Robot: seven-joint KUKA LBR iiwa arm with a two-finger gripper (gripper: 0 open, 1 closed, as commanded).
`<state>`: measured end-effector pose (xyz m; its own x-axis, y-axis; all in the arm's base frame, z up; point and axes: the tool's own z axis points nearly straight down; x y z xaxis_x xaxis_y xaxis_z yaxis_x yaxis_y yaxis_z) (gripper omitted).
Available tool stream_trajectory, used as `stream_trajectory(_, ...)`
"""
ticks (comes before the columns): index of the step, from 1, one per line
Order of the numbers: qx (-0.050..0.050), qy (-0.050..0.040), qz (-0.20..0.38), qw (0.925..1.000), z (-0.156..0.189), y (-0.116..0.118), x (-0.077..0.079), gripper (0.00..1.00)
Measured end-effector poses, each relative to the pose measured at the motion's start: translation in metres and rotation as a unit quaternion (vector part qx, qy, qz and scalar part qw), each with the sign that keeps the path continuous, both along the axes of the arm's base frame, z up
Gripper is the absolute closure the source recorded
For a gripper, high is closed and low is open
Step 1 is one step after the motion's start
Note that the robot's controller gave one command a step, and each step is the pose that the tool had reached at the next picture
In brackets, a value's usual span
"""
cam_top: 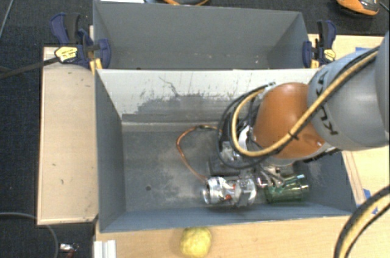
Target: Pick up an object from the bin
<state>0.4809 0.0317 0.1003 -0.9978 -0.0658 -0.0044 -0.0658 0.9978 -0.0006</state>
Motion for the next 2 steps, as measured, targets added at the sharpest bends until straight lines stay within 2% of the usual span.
stream_trajectory(1, 0.002, -0.0046, -0.034, 0.9994, -0.0276, -0.0035, 0.0135, 0.00)
stream_trajectory(2, -0.001, -0.0043, 0.012, 0.9999, -0.0245, 0.0034, 0.0098, 1.00)
